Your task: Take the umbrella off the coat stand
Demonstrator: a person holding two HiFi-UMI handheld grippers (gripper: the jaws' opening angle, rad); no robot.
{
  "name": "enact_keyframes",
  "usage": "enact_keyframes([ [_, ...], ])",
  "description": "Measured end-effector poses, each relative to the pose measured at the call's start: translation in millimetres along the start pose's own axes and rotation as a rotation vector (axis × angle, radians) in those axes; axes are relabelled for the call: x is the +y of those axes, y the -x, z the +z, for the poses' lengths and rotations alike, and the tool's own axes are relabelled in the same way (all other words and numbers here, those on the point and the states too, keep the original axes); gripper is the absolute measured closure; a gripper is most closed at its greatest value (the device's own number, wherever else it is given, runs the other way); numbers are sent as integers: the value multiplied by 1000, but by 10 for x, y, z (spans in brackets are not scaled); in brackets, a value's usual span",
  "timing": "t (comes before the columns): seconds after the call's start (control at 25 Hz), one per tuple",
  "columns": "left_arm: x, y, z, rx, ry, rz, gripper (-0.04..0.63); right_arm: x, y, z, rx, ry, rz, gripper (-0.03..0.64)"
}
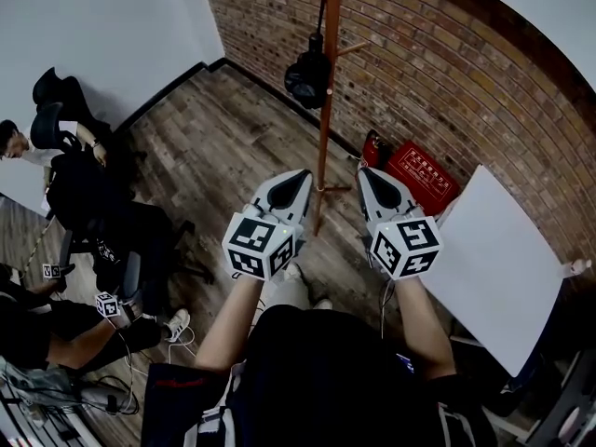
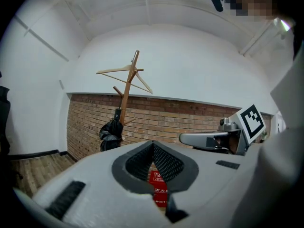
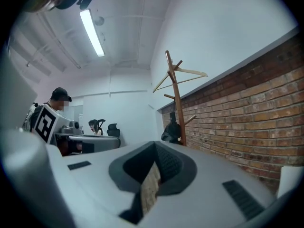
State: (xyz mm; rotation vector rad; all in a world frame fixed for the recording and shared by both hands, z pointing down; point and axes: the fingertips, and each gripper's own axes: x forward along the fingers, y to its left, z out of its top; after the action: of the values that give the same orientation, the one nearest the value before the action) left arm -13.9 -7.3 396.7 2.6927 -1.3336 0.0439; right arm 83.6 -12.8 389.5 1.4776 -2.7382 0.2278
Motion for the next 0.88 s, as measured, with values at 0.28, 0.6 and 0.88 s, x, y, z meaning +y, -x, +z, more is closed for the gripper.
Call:
enact_keyframes([
  [0.28,149,-99,-37,8,24,1,592,-54,-163,-61,18,-13,-6,588],
  [0.6,393,-324,71,-12,29,-3,592,-203,-442,2,19,-11,-16,588],
  [0.88,676,-595,85,-15,34,-10,592,-359,-777,23,14,-13,-24,588],
])
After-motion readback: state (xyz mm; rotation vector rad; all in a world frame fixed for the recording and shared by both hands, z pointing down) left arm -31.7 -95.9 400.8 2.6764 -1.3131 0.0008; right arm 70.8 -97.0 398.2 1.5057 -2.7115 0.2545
